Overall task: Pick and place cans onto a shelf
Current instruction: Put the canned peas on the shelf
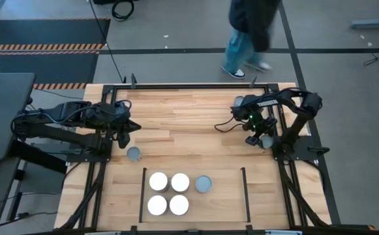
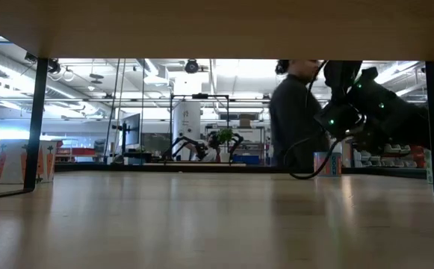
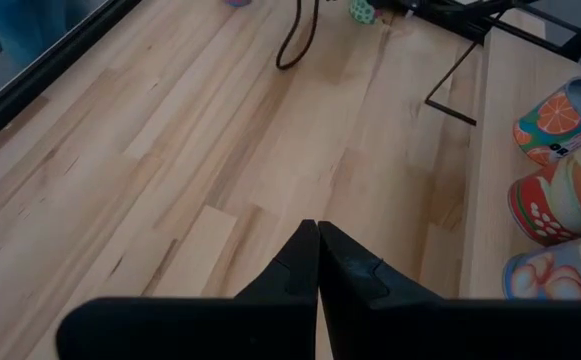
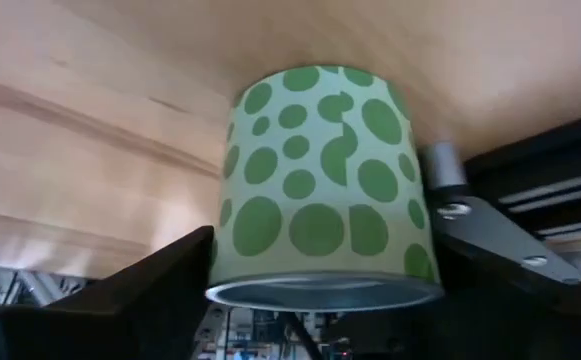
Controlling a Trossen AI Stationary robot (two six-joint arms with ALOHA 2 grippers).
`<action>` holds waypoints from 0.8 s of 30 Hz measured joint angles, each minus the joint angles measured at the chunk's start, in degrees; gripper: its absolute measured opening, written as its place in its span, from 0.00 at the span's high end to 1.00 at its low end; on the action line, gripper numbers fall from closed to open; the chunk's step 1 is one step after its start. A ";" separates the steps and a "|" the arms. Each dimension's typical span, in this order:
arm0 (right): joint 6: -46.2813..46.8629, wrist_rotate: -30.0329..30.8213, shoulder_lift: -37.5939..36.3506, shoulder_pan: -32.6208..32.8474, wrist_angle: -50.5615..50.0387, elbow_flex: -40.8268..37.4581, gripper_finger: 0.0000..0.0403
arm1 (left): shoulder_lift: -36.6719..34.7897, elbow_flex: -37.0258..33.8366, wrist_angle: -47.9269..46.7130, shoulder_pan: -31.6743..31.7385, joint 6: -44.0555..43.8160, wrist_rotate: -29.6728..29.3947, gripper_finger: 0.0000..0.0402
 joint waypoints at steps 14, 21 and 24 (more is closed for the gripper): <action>17.93 -2.60 -3.09 5.66 -13.53 17.86 0.29 | 0.00 0.02 0.03 0.00 0.02 0.00 0.98; 45.31 -5.71 -3.64 7.47 -13.56 35.98 0.29 | 0.02 0.02 0.14 0.00 0.02 -0.01 0.98; 54.04 -2.32 -3.90 7.75 -13.59 43.25 0.29 | 0.02 0.02 0.16 -0.01 0.00 0.00 0.98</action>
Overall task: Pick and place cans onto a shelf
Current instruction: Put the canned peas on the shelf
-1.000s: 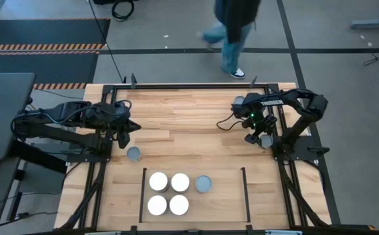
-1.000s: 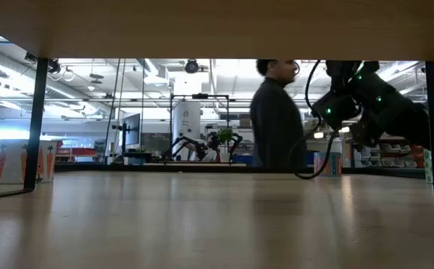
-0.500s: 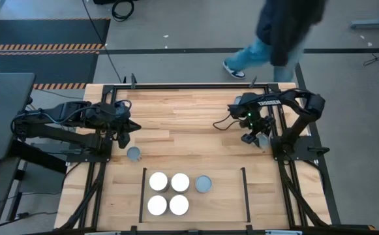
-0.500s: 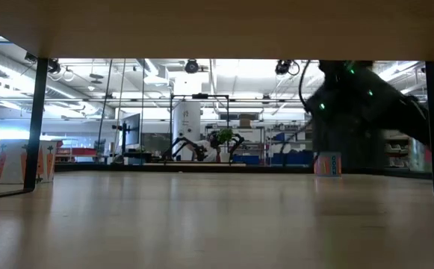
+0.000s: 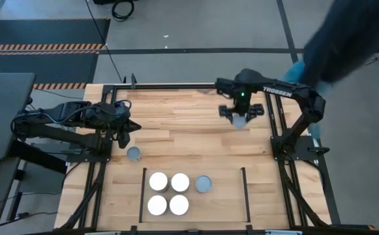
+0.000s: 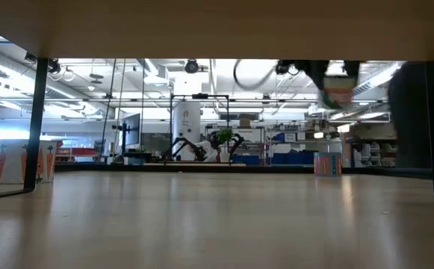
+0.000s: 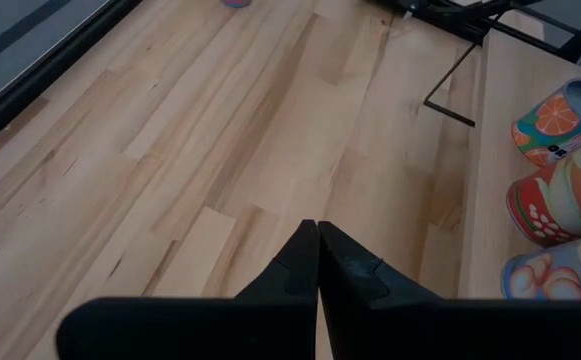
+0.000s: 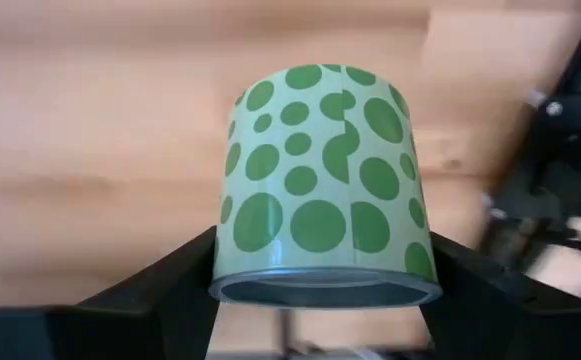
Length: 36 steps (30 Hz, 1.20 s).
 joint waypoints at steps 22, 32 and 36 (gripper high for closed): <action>34.87 30.14 -0.33 14.36 0.32 21.10 0.29 | 0.00 0.02 0.15 0.01 0.02 0.00 0.98; 34.77 21.30 -0.33 24.08 2.76 21.08 0.29 | 0.00 0.02 0.15 0.00 0.02 0.00 0.98; 37.42 13.38 -0.33 28.03 4.82 21.08 0.29 | 0.00 0.03 0.15 -0.01 0.02 0.00 0.98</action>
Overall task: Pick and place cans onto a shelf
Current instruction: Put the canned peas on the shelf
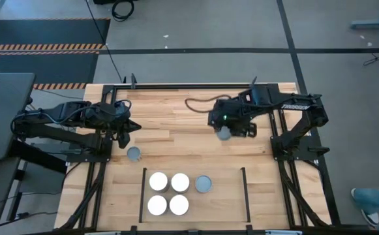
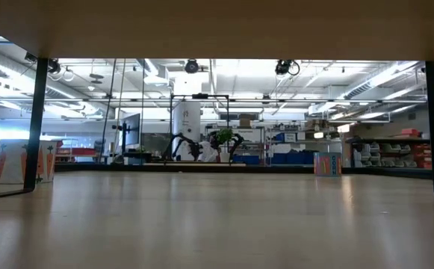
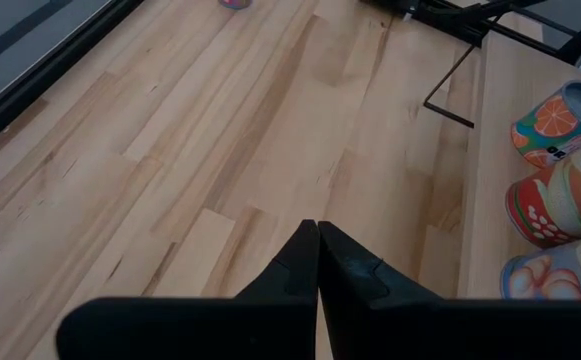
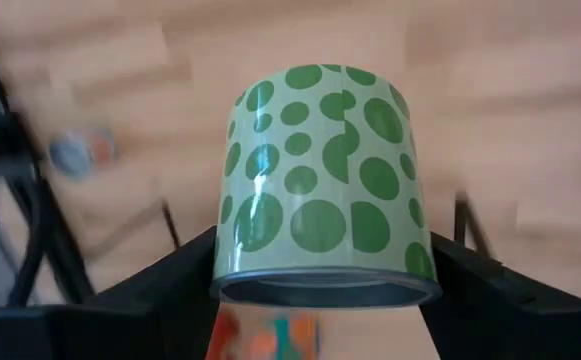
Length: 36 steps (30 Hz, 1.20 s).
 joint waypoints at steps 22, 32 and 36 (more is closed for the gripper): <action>29.62 -23.90 -0.02 18.65 12.21 -0.02 0.29 | 0.00 -0.01 -0.02 0.00 -0.02 0.00 0.98; 30.36 -24.95 4.82 19.68 22.86 -1.97 0.29 | 0.00 -0.01 0.04 0.00 0.00 0.00 0.98; 30.96 -28.27 8.47 20.18 31.42 -1.97 0.29 | 0.00 -0.01 0.07 0.01 -0.01 0.00 0.98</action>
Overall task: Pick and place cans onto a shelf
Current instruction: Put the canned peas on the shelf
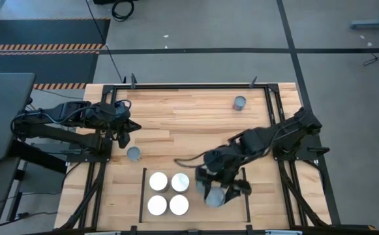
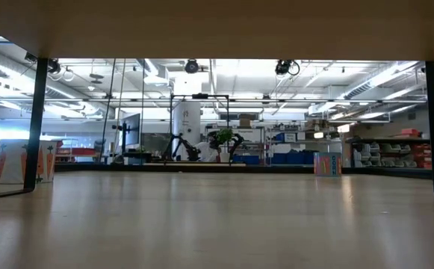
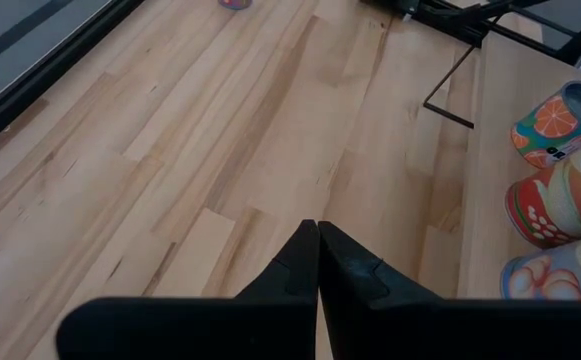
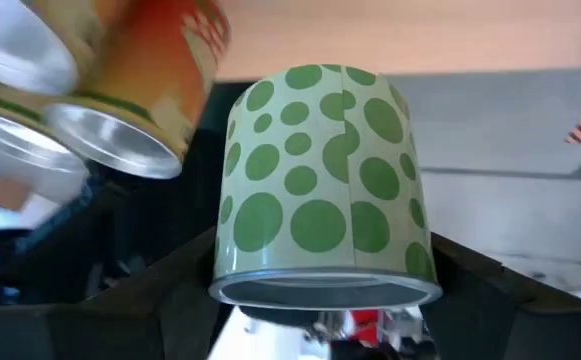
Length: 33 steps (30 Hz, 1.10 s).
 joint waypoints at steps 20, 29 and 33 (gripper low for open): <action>0.46 2.08 6.39 -0.10 -3.75 0.00 0.26 | 0.00 0.01 0.82 -0.01 0.00 0.00 0.98; 0.15 0.44 8.31 0.19 0.83 0.00 0.25 | -0.02 0.00 0.97 -0.01 0.01 -0.01 0.98; -0.97 0.26 9.36 0.70 1.08 -0.02 0.24 | -0.02 0.00 1.05 0.01 0.01 0.00 0.98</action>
